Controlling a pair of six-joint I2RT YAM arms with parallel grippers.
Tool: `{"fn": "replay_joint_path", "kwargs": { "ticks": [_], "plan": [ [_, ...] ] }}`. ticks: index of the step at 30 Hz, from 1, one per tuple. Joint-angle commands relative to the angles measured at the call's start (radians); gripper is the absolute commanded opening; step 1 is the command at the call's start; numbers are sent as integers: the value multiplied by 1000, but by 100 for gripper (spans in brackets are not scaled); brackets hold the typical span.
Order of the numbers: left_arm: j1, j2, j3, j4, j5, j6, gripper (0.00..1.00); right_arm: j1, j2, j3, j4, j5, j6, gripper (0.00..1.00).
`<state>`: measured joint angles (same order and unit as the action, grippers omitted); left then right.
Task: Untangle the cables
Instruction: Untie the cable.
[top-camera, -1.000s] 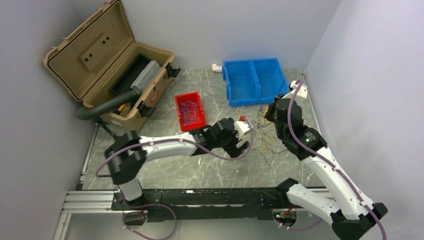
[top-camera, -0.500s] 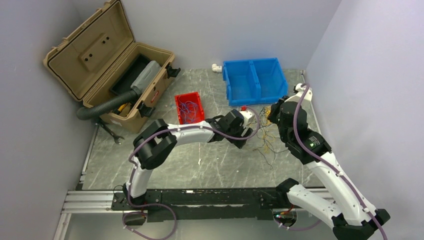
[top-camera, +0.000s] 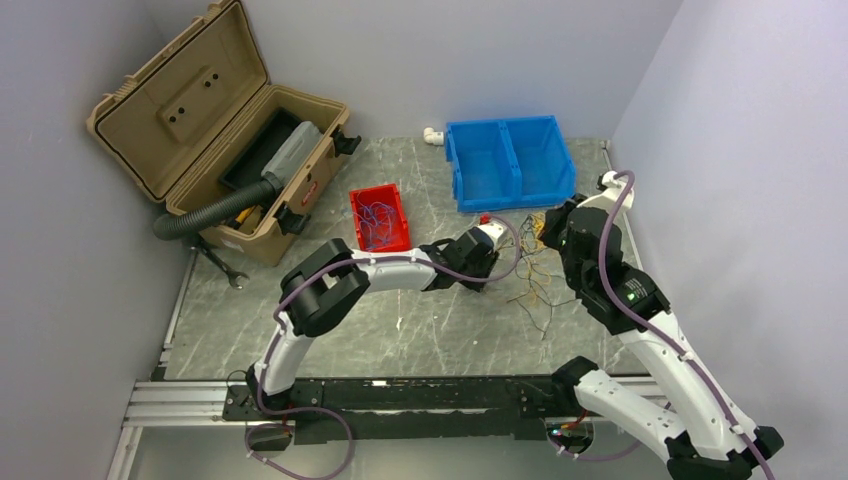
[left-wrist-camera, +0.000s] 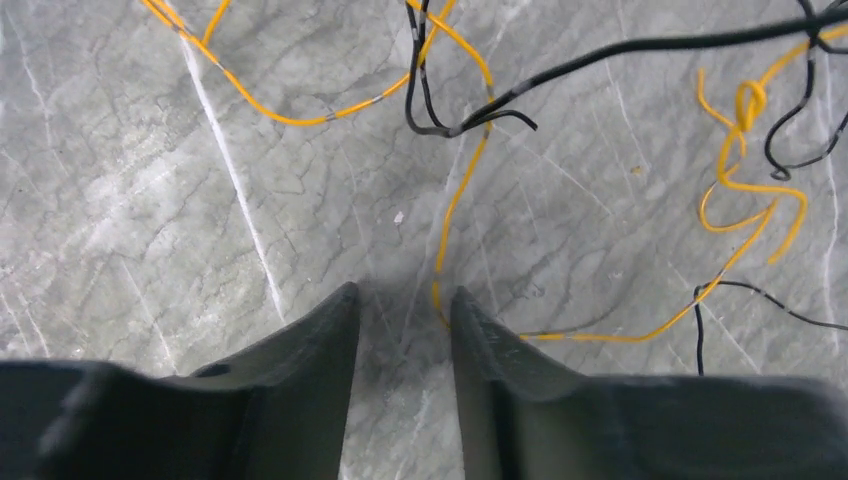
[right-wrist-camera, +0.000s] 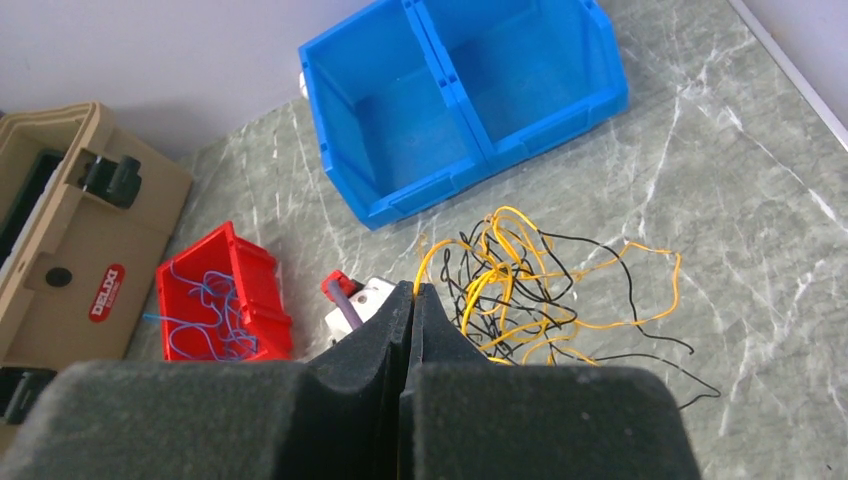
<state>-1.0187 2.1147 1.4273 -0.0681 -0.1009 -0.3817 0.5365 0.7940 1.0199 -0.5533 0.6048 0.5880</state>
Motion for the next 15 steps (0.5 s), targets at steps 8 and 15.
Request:
{"fn": "replay_joint_path", "kwargs": {
  "ticks": [8, 15],
  "plan": [
    [0, -226, -143, -79, -100, 33, 0, -10, -49, -3, -89, 192, 65, 0],
    [10, -508, -327, -176, -125, 56, 0, -38, -71, -85, -179, 273, 179, 0]
  ]
}}
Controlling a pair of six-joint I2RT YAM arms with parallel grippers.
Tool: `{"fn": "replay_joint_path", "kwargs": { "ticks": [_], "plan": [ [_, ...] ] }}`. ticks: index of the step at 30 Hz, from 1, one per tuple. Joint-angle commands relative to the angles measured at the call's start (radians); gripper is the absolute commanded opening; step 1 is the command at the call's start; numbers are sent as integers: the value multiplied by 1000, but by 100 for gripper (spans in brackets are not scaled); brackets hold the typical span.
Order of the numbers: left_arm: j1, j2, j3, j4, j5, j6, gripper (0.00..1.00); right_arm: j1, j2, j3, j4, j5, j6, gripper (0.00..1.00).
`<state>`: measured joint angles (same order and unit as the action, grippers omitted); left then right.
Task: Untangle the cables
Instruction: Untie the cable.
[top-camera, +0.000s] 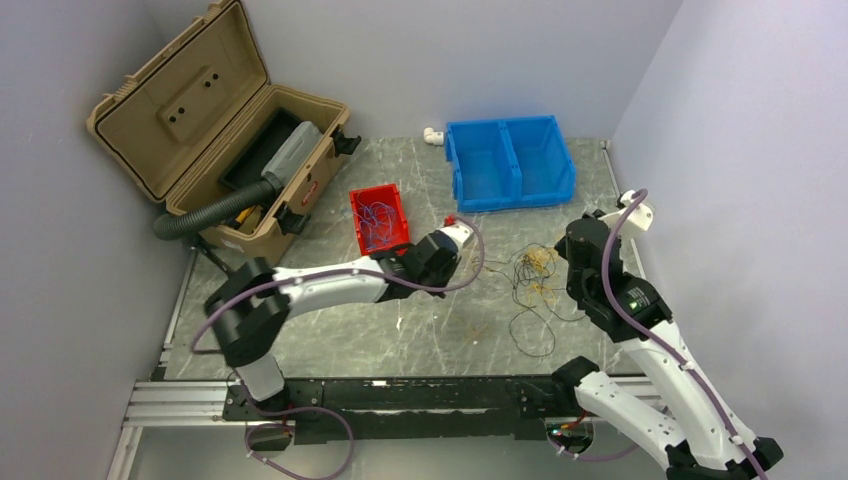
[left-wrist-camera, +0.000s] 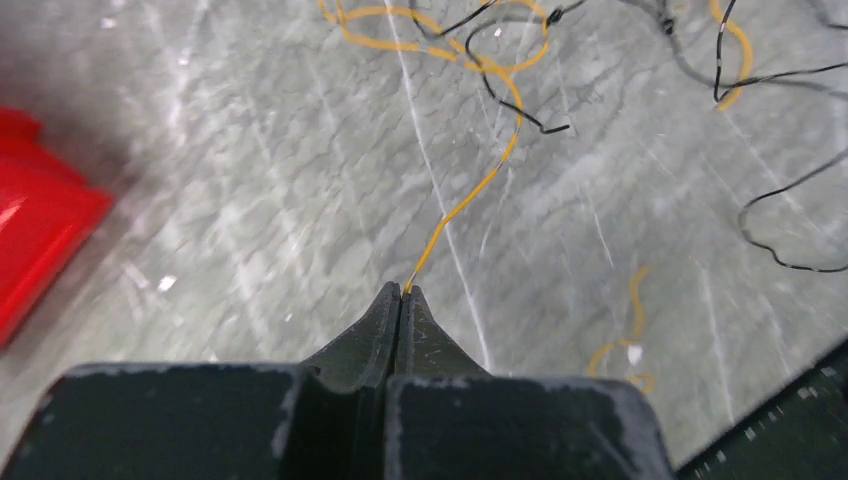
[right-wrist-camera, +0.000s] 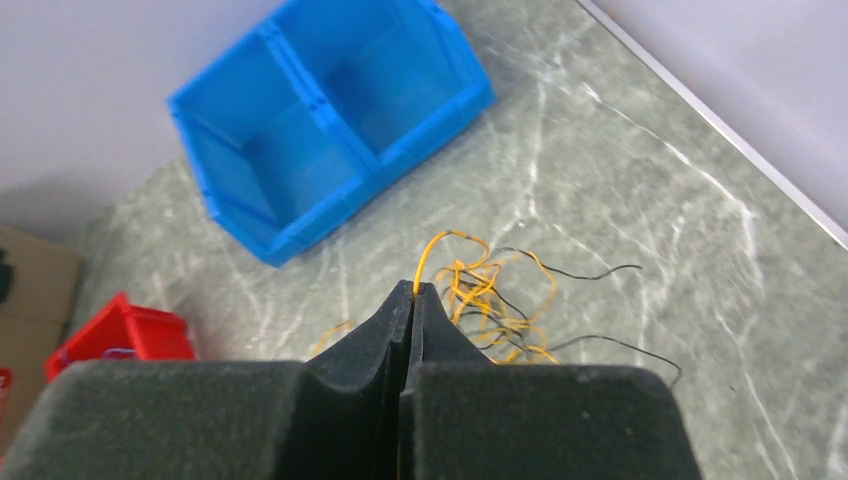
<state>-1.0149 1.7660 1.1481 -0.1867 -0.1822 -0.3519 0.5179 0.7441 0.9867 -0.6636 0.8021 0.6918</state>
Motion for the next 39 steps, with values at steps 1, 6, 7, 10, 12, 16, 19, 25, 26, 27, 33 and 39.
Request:
{"fn": "replay_joint_path", "kwargs": {
  "ticks": [1, 6, 7, 10, 12, 16, 19, 25, 26, 27, 33, 39],
  "plan": [
    [7, -198, -70, -71, -56, 26, 0, -25, -28, -70, -69, 73, 81, 0],
    [30, -402, -155, -151, -119, 27, 0, -62, -37, -130, -89, 60, 102, 0],
    [42, -440, -165, -170, -119, 27, 0, -68, -36, -140, -82, 38, 88, 0],
    [73, -546, -188, -168, -50, 61, 0, -78, -26, -176, 14, -180, -66, 5],
    [80, -588, -178, -188, -27, 79, 0, -78, -11, -196, 58, -313, -124, 15],
    [82, -611, -147, -222, -13, 106, 0, -78, -12, -259, 162, -524, -230, 79],
    [84, -618, -160, -209, -8, 106, 0, -76, 2, -307, 255, -771, -332, 98],
    [108, -633, -172, -194, -2, 85, 0, -27, 169, -297, 333, -926, -379, 100],
    [116, -636, -173, -195, 5, 82, 0, 1, 200, -296, 348, -907, -385, 100],
    [126, -638, -177, -193, 16, 80, 0, 32, 230, -294, 361, -885, -391, 100],
    [158, -657, -199, -186, 42, 77, 0, 192, 445, -254, 407, -701, -437, 100],
    [172, -678, -214, -191, 50, 80, 0, 196, 534, -261, 538, -682, -439, 100]
  ]
}}
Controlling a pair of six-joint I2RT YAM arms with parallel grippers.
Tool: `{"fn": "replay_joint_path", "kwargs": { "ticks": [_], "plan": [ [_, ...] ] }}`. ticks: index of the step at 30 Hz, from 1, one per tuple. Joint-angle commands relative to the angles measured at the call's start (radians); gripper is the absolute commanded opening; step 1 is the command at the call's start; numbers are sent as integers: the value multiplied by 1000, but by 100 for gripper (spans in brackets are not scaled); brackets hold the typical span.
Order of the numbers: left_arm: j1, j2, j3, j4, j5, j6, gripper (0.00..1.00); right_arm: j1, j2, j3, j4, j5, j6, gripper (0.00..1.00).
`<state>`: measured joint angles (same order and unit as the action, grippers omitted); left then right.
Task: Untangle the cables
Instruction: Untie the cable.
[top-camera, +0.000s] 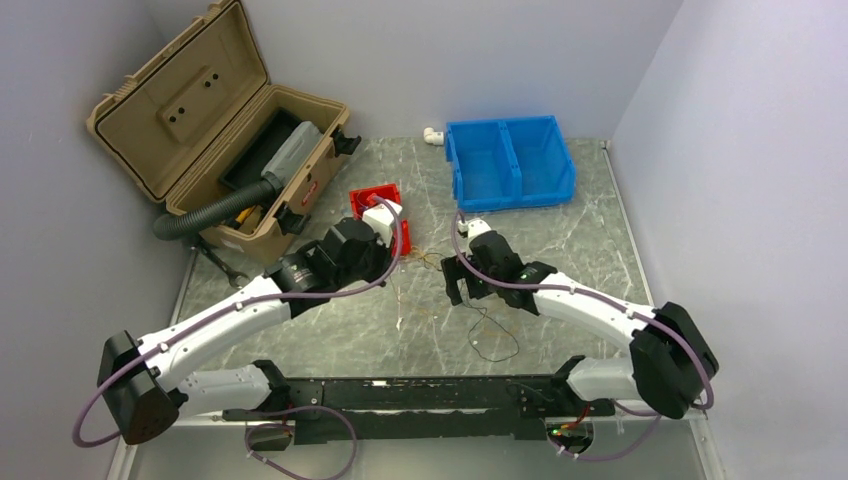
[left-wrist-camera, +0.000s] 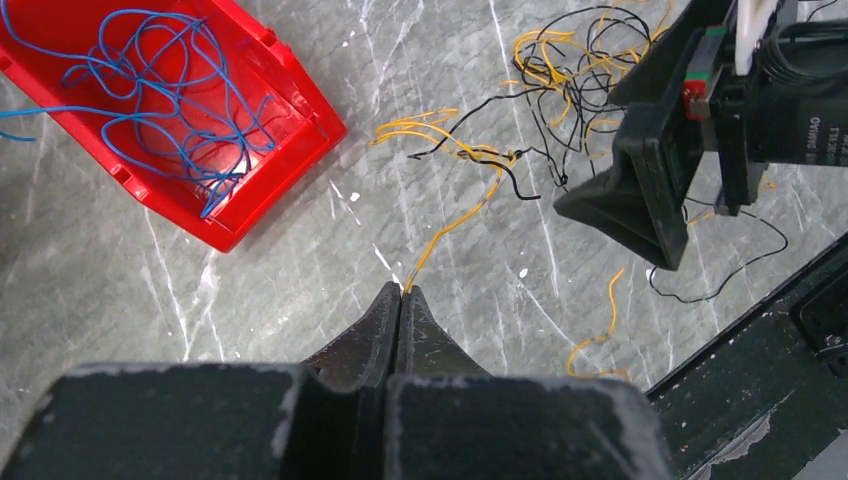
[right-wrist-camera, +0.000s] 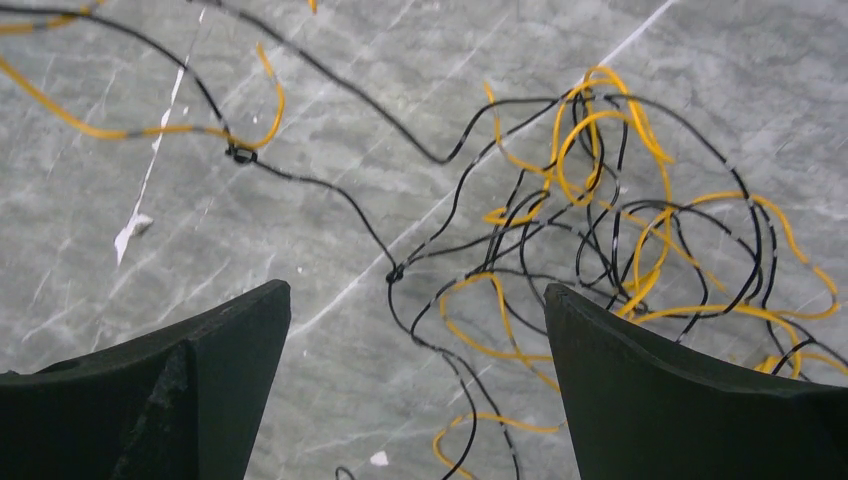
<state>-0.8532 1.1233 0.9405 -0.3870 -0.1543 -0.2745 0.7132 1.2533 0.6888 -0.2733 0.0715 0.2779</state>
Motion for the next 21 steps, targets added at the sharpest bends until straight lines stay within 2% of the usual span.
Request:
{"fn": "replay_joint_path", "kwargs": {
  "ticks": [1, 7, 9, 11, 13, 14, 16, 17, 21],
  "plan": [
    [12, -39, -10, 10, 23, 4, 0, 1, 47, 43, 164, 51, -25, 100],
    [17, -62, -12, 21, 29, 0, 0, 3, 173, 61, 239, 70, -8, 96],
    [22, -70, -5, 13, 23, -1, 0, 4, 192, 53, 252, 118, 26, 90],
    [29, -81, 1, 1, 14, -5, 0, 2, 192, 44, 237, 210, 78, 72],
    [41, -102, -1, -9, 12, -6, 0, -3, 161, 16, 233, 313, 126, 45],
    [48, -116, -4, -13, 8, -9, 0, -14, 138, -2, 227, 348, 158, 29],
    [69, -151, -16, -16, -4, -18, 0, -63, 76, -36, 209, 378, 225, 7],
    [84, -170, -21, -20, -14, -26, 0, -97, 44, -62, 199, 376, 258, 1],
    [154, -255, -36, -39, -52, -71, 0, -244, -102, -131, 156, 376, 355, 0]
  ]
}}
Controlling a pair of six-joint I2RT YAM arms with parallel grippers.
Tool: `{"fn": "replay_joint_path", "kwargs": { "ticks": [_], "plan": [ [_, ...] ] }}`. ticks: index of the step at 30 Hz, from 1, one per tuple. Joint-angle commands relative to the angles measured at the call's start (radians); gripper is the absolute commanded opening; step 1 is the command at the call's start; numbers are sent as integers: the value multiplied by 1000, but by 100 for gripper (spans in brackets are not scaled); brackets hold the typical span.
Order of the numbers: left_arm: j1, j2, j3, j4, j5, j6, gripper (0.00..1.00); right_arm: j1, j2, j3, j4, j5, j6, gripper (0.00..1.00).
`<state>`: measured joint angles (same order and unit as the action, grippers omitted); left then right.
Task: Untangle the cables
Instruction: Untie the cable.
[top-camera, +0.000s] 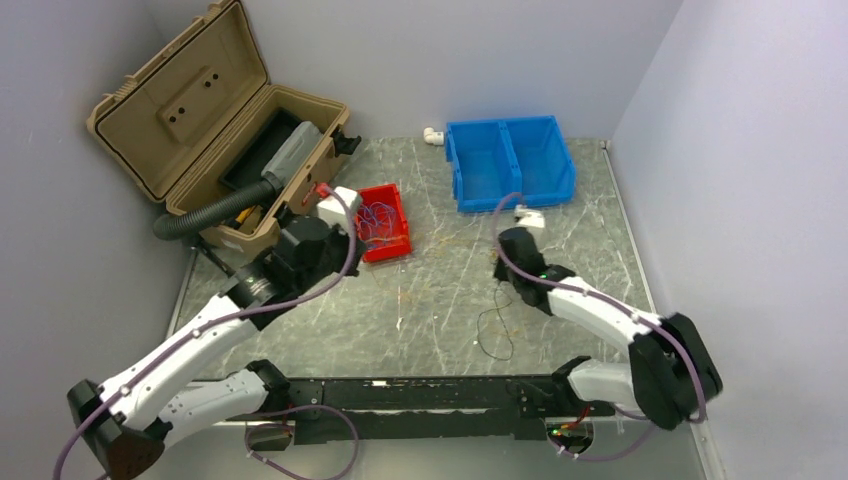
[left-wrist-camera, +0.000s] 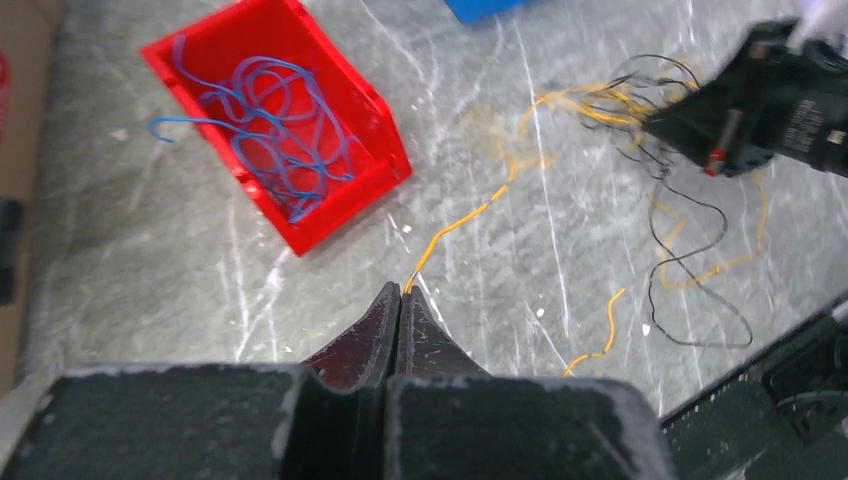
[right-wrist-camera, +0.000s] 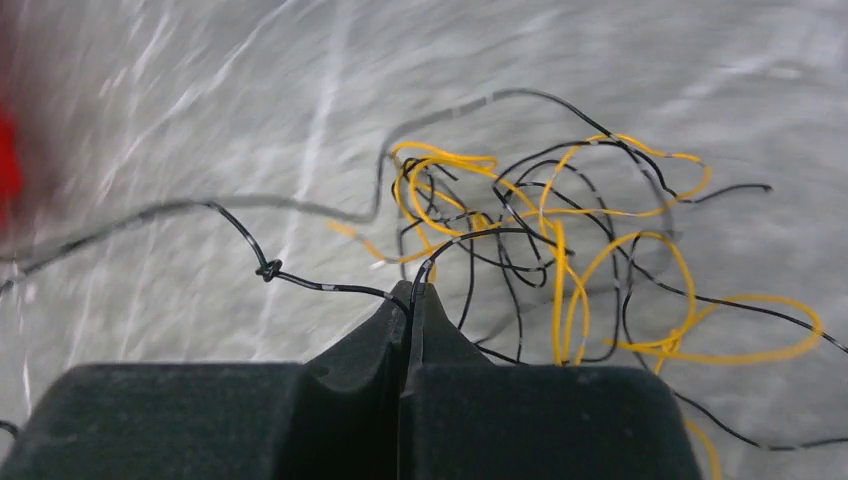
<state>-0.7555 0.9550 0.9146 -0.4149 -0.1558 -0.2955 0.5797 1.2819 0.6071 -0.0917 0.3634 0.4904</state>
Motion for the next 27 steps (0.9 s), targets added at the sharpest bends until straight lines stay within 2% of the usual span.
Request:
{"fn": "replay_joint_path", "kwargs": {
  "ticks": [1, 6, 11, 21, 27],
  "plan": [
    [71, -106, -12, -18, -60, -56, 0, -131, -165, -62, -43, 103, 165, 0],
    [126, -177, -10, -49, -105, -71, 0, -203, -298, -89, -134, 195, 260, 0],
    [139, -222, -1, -77, -154, -93, 0, -241, -371, -98, -185, 210, 334, 0],
    [147, -233, 85, -106, -226, -68, 0, -248, -383, -88, -202, 162, 292, 0],
    [150, -164, 183, -82, -177, -39, 0, -247, -378, -108, -177, 106, 249, 0]
  ]
}}
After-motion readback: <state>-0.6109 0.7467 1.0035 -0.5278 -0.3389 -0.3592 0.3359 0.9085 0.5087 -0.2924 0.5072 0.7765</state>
